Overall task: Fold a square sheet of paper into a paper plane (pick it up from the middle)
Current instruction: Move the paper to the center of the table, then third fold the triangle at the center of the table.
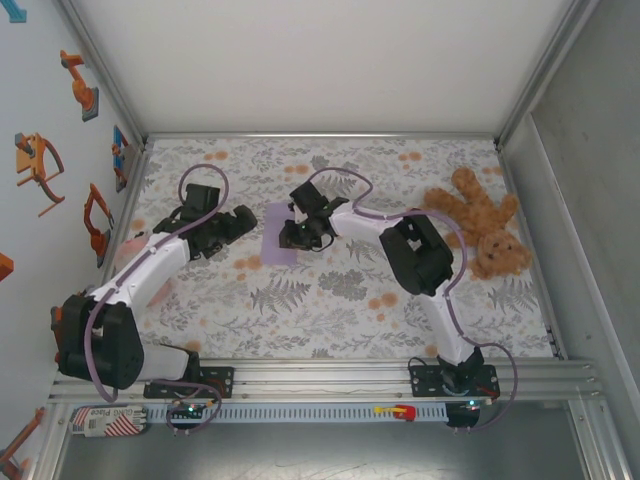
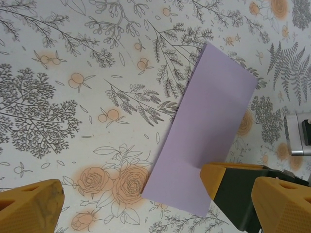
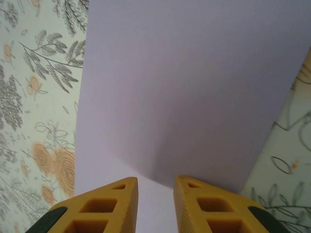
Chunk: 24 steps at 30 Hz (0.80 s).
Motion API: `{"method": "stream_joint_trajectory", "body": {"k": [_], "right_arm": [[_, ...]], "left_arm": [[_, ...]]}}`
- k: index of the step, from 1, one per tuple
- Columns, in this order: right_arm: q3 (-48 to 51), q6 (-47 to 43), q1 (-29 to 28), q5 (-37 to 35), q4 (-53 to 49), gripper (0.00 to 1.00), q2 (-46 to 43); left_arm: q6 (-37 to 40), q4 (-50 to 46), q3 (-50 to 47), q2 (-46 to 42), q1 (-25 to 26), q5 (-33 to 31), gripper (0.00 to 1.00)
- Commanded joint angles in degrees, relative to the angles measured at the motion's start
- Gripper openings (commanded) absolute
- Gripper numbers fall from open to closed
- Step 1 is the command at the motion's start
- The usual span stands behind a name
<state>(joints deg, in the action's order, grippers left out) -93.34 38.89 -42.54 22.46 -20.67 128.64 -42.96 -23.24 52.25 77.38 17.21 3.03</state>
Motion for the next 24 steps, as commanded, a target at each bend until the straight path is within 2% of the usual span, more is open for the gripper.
{"method": "stream_joint_trajectory", "body": {"k": [1,5,8,11,14,18,24], "right_arm": [[2.99,-7.94,2.69,-4.06,-9.44,0.26,-1.62],[8.59,-16.60,5.54,-5.14,-12.31,0.26,-5.81],[11.47,-18.59,7.35,-3.97,-11.94,0.26,-9.49],[15.96,-14.24,7.56,-1.41,-3.84,0.26,-15.94],[20.34,-6.84,7.78,-3.40,5.36,0.27,-20.85],[22.42,2.01,9.10,-5.28,10.26,0.27,-20.17],[23.36,5.67,11.08,-2.35,12.47,0.25,-17.39]], "left_arm": [[0.60,1.91,-0.85,1.23,-0.25,2.83,0.99],[1.38,3.68,-1.00,2.62,-0.28,5.87,0.99],[1.26,6.26,-1.59,3.88,-0.07,9.04,1.00],[-0.13,9.81,-2.28,5.35,0.61,12.55,1.00],[-2.25,13.19,-2.67,7.24,2.10,16.04,1.00],[-4.85,18.03,-2.03,11.49,4.95,21.21,0.99],[-7.86,20.05,0.00,17.41,9.93,22.90,0.91]]}}
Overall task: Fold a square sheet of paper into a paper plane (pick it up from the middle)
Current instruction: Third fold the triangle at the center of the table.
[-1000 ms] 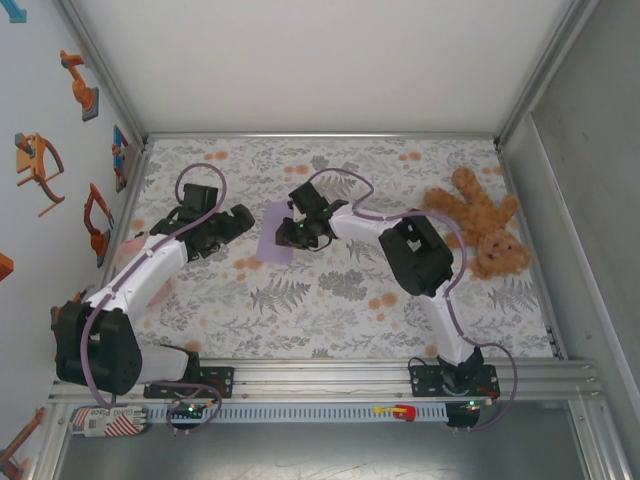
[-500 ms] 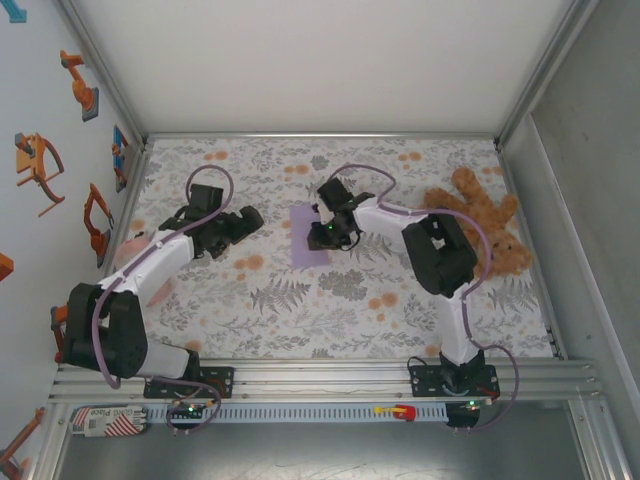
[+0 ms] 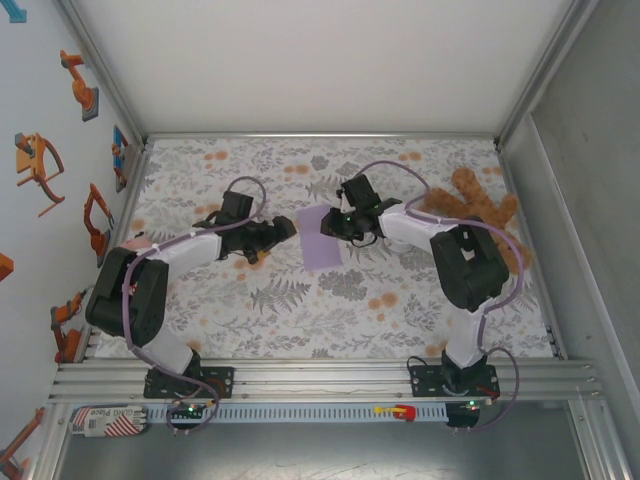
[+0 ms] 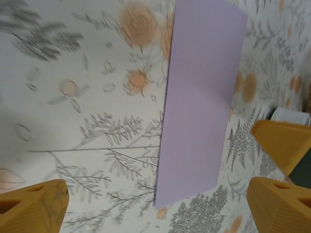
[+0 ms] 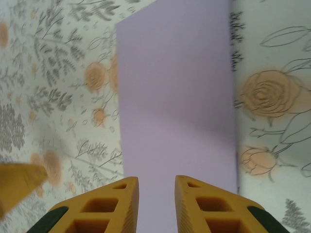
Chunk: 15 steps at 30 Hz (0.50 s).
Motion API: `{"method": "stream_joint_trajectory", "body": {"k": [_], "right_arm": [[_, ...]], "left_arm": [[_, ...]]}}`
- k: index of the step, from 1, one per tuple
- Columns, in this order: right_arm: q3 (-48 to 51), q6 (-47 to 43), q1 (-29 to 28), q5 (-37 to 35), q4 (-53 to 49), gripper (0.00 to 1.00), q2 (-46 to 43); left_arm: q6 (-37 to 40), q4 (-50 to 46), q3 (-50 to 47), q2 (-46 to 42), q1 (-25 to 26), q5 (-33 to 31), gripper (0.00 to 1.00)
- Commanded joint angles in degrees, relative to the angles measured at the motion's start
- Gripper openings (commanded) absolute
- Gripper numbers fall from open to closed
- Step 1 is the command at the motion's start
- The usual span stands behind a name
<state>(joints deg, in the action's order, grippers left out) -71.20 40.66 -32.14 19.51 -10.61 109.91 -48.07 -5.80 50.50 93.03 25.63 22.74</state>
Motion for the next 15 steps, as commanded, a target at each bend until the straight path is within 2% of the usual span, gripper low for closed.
{"method": "stream_joint_trajectory", "body": {"k": [1,7,15], "right_arm": [[1.22,3.74,0.72,0.71,2.44,0.25,1.43],[1.55,4.11,1.18,1.54,2.53,0.25,2.80],[3.24,6.78,1.64,1.50,3.81,0.26,5.01]], "left_arm": [[-3.13,3.52,1.93,2.67,1.99,3.84,0.90],[-6.17,7.40,2.78,6.40,3.53,6.16,0.78],[-6.84,4.67,4.78,9.36,5.05,4.95,0.64]]}}
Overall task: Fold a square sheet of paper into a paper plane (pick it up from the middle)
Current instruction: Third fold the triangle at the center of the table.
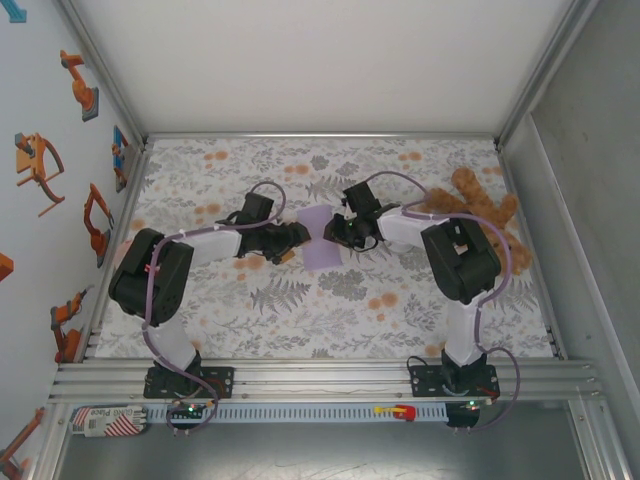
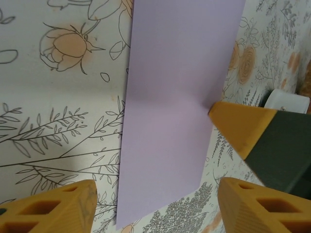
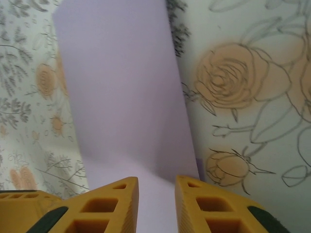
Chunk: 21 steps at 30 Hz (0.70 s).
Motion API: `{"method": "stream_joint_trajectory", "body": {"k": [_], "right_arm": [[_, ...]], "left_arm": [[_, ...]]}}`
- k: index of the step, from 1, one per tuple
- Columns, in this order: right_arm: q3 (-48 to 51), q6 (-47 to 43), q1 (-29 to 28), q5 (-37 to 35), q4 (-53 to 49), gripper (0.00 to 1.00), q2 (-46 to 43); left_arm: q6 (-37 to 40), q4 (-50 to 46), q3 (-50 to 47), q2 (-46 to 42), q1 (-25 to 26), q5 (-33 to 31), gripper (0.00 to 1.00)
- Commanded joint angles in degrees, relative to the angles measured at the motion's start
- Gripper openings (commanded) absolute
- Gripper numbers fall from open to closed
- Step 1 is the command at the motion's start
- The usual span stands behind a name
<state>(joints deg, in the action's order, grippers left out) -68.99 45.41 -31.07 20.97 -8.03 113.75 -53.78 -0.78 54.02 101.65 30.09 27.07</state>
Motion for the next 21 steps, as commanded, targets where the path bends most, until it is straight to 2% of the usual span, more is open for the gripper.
{"method": "stream_joint_trajectory", "body": {"k": [1,12,17,21], "right_arm": [[1.27,2.52,0.57,0.03,1.42,0.26,1.47],[3.45,3.55,1.19,-0.32,1.45,0.26,2.48],[3.83,3.52,1.40,-0.32,1.46,0.26,2.39],[3.82,3.35,1.52,-0.23,1.44,0.26,2.40]], "left_arm": [[-1.39,-0.30,1.24,0.98,0.76,0.59,0.63],[-2.28,-0.93,1.16,2.67,1.78,0.18,0.44],[-0.58,-3.25,1.35,2.22,1.77,-2.24,0.42],[-0.96,-2.36,1.49,3.26,1.99,-0.70,0.39]]}}
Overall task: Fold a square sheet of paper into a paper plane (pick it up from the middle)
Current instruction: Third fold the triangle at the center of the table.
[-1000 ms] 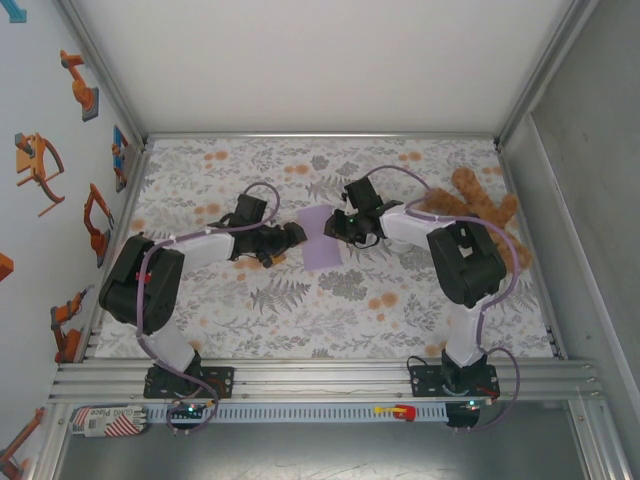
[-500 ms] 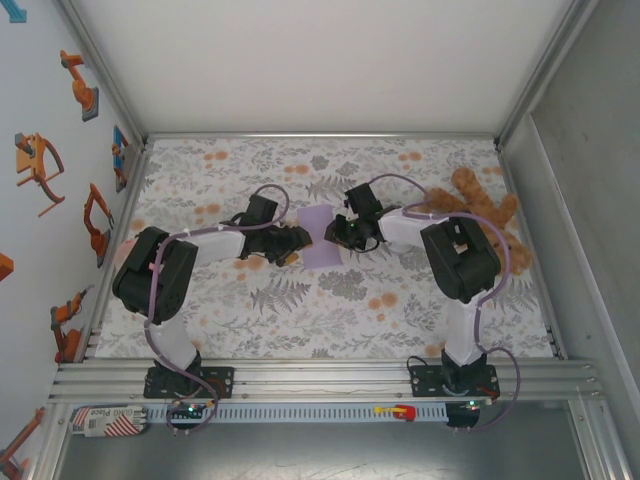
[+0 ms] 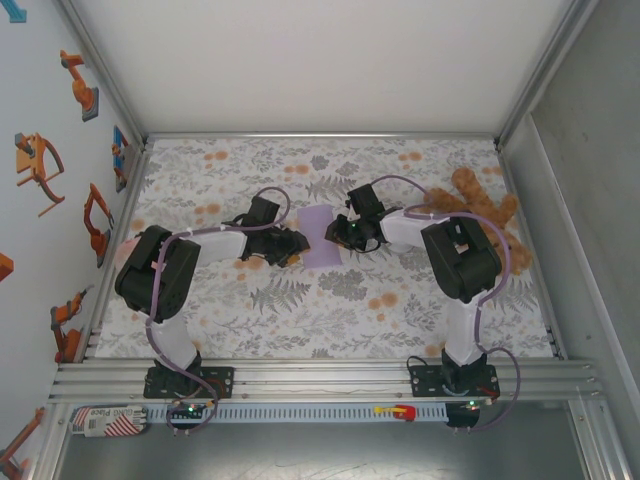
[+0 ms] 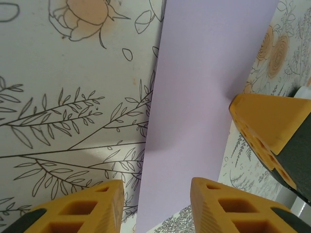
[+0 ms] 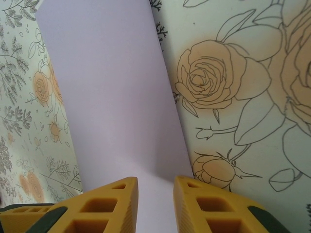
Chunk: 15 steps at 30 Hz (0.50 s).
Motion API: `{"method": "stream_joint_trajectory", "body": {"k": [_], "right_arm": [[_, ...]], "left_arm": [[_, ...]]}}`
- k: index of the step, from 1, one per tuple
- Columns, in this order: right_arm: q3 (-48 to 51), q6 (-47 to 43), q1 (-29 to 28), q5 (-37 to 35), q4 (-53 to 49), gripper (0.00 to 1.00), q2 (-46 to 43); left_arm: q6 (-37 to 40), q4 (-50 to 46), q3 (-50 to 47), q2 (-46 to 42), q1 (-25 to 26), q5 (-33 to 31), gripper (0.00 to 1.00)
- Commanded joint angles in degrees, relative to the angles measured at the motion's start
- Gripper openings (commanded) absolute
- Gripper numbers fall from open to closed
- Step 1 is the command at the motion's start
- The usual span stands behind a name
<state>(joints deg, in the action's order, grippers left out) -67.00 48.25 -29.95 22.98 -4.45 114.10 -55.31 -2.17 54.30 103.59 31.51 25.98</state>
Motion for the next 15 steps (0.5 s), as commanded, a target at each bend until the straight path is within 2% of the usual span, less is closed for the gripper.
{"method": "stream_joint_trajectory", "body": {"k": [1,15], "right_arm": [[1.85,0.50,0.42,-2.16,-2.14,0.26,2.13],[2.24,1.24,0.86,-1.71,-1.88,0.25,2.59]], "left_arm": [[0.36,-0.58,1.12,1.49,0.57,0.71,0.38],[0.24,3.27,1.15,3.65,0.53,4.27,0.32]]}}
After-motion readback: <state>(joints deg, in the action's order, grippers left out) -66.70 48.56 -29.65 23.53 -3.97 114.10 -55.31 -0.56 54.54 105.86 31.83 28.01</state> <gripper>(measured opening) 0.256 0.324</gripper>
